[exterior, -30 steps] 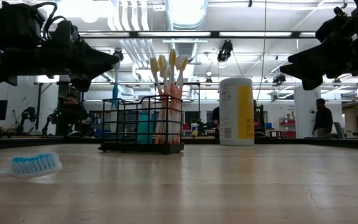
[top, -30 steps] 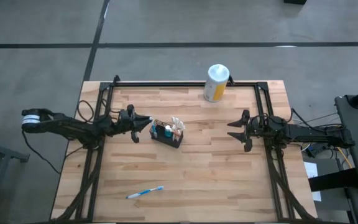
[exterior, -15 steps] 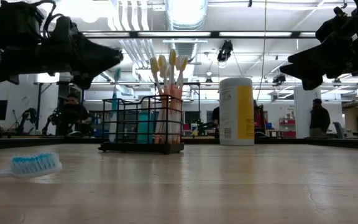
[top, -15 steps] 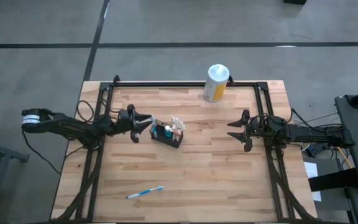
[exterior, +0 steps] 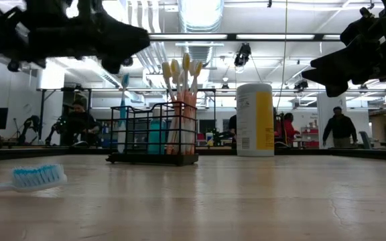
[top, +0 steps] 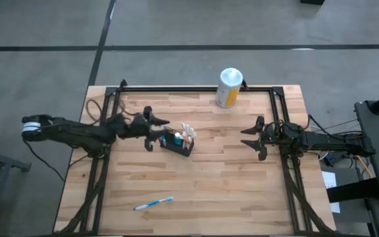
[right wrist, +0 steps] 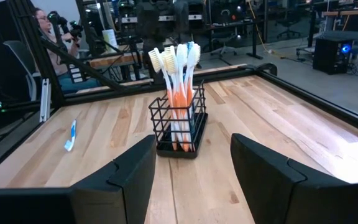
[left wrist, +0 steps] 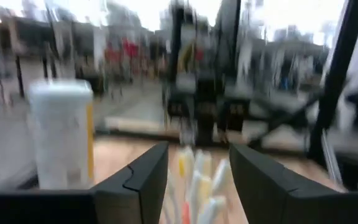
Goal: Pick & Place toothbrushing station
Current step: Put the blue toothbrush into the left section of the wire organizer
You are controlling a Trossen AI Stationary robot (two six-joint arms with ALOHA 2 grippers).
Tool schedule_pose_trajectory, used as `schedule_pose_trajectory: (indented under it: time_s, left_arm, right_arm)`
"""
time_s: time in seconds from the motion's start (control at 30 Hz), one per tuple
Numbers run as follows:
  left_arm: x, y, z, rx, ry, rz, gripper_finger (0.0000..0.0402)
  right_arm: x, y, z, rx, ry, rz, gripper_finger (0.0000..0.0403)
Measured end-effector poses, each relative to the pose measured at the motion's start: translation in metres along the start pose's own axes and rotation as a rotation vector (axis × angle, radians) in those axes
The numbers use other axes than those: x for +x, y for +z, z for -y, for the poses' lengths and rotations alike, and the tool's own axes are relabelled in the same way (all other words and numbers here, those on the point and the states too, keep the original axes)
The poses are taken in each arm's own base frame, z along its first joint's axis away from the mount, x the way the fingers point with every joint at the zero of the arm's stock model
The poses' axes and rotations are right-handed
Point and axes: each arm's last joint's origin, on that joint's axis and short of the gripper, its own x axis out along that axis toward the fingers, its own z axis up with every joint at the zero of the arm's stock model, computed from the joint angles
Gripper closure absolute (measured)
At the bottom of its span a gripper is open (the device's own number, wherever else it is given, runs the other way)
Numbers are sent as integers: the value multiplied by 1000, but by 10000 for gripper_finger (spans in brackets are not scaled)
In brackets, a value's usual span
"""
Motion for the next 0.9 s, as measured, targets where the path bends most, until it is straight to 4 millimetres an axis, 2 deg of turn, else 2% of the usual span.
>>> schedule_pose_trajectory:
  time_s: [0.13, 0.27, 0.47, 0.6, 0.73, 0.9]
  left_arm:
    - [23, 15, 1, 8, 3, -221, 225]
    - [41, 45, 6, 66, -14, -359, 225]
    - [53, 91, 20, 132, -53, -378, 225]
    - [54, 113, 31, 122, -26, -413, 225]
    - [47, 123, 43, 86, 59, -553, 225]
    - [37, 118, 64, 54, 127, -642, 225]
  right_arm:
    - [0, 0, 0, 0, 0, 0, 199]
    - [0, 0, 0, 0, 0, 0, 199]
    - [0, 0, 0, 0, 0, 0, 199]
    - [0, 0, 0, 0, 0, 0, 199]
    - [0, 0, 0, 0, 0, 0, 199]
    - [0, 0, 0, 0, 0, 0, 199]
